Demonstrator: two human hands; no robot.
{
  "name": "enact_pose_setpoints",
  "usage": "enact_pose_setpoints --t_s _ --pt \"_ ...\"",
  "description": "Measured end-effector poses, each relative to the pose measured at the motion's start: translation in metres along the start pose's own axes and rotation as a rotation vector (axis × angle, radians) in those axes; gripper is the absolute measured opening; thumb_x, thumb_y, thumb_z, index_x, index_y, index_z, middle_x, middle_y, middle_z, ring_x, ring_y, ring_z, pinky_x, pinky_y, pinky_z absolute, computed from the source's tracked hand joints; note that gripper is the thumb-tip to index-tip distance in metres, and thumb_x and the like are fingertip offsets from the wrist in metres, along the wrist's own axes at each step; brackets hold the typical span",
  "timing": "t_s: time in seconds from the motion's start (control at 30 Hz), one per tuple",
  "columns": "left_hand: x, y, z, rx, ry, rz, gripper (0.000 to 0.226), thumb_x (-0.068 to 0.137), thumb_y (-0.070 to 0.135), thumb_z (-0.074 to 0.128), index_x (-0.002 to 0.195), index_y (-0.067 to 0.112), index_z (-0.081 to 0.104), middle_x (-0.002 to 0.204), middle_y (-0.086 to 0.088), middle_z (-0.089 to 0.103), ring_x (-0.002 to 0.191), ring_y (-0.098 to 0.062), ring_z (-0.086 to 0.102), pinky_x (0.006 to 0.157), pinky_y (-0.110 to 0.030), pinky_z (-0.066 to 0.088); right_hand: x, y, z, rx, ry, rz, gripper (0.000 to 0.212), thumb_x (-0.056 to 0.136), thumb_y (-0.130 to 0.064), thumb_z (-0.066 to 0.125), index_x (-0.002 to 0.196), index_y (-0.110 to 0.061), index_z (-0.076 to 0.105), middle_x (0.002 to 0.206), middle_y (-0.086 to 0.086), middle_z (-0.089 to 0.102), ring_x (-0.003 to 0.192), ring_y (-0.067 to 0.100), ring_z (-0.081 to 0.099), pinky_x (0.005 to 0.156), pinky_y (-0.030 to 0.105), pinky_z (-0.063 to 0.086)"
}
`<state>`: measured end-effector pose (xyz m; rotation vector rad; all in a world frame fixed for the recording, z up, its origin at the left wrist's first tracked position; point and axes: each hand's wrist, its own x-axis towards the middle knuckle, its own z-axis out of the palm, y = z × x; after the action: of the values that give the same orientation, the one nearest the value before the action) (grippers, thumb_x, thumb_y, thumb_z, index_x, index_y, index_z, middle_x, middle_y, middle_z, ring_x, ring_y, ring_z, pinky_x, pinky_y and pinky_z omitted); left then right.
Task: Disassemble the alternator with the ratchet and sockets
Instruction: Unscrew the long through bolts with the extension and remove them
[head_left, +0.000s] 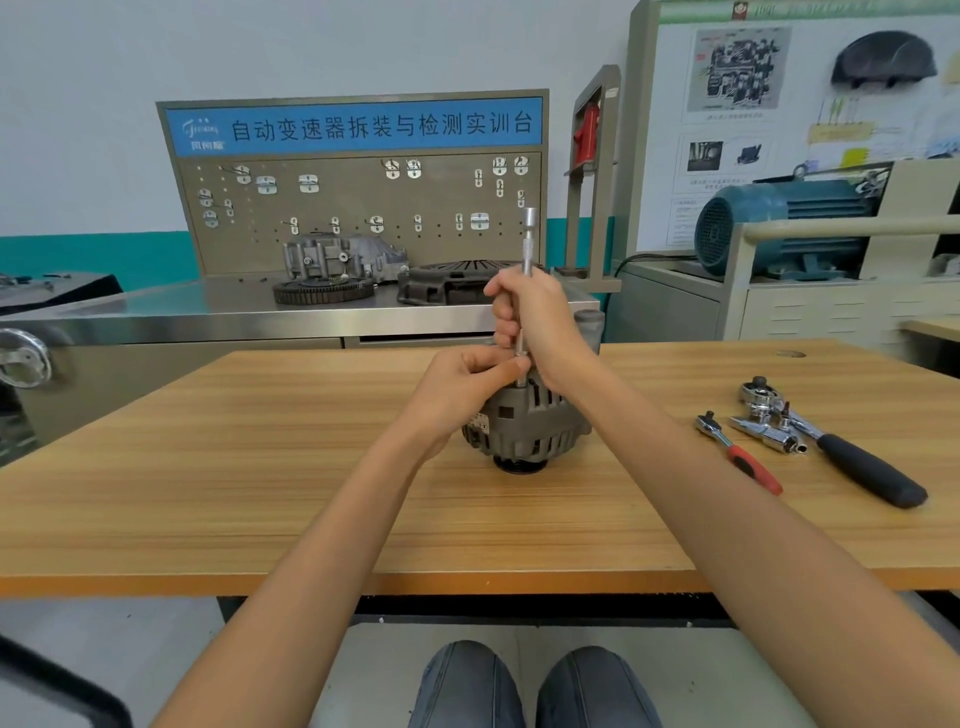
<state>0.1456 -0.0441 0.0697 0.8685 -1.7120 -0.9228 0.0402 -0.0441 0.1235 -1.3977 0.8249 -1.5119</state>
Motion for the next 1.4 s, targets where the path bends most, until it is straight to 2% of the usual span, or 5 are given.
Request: enact_pose_setpoints --t_s 0.17,0.63,1.03,1.23,1.4 --pt "0.0 -0.002 0.007 -0.009 0.103 0.023 0.013 0.087 0.009 0.066 0.079 0.018 0.07 0.074 0.008 0.072 0.073 -0.005 0.066 0.063 -0.017 0.05 -0.009 0.023 -0.003 -0.412 0.198 -0.211 0.008 0.093 -0.02 0.055 0.098 -0.017 0.049 0.08 -0.004 0.05 0.076 0.008 0.051 0.076 0.025 0.047" --pt "-0.004 -0.002 0.015 0.014 0.166 0.064 0.019 0.089 0.025 0.066 0.094 0.007 0.071 0.093 -0.009 0.072 0.086 -0.015 0.066 0.077 -0.03 0.052 -0.02 0.037 -0.033 -0.32 0.179 -0.372 0.012 0.084 -0.025 0.069 0.075 -0.02 0.063 0.07 -0.008 0.062 0.071 0.002 0.06 0.068 0.017 0.05" --pt "-0.002 -0.006 0.006 -0.095 0.049 0.041 0.011 0.091 0.014 0.063 0.092 0.017 0.074 0.087 0.026 0.07 0.086 0.015 0.061 0.067 -0.007 0.048 -0.023 0.04 -0.036 -0.288 0.046 -0.309 0.017 0.098 -0.021 0.048 0.095 -0.02 0.065 0.082 -0.007 0.07 0.082 0.002 0.066 0.074 0.012 0.05" --pt "-0.001 -0.007 0.015 -0.054 0.15 0.047 0.008 0.088 0.022 0.067 0.087 0.017 0.073 0.096 0.003 0.073 0.088 -0.009 0.066 0.071 -0.021 0.048 -0.027 0.045 -0.036 -0.197 0.072 -0.245 0.012 0.089 -0.022 0.063 0.1 -0.019 0.06 0.097 0.006 0.07 0.097 0.016 0.067 0.089 0.033 0.053" --pt "-0.004 -0.009 0.017 -0.028 0.171 0.084 0.007 0.09 0.024 0.065 0.086 0.02 0.071 0.099 0.005 0.072 0.092 -0.007 0.066 0.077 -0.022 0.051 -0.025 0.04 -0.037 -0.214 0.052 -0.265 0.01 0.09 -0.015 0.062 0.098 -0.013 0.066 0.088 0.002 0.072 0.088 0.012 0.068 0.081 0.024 0.054"
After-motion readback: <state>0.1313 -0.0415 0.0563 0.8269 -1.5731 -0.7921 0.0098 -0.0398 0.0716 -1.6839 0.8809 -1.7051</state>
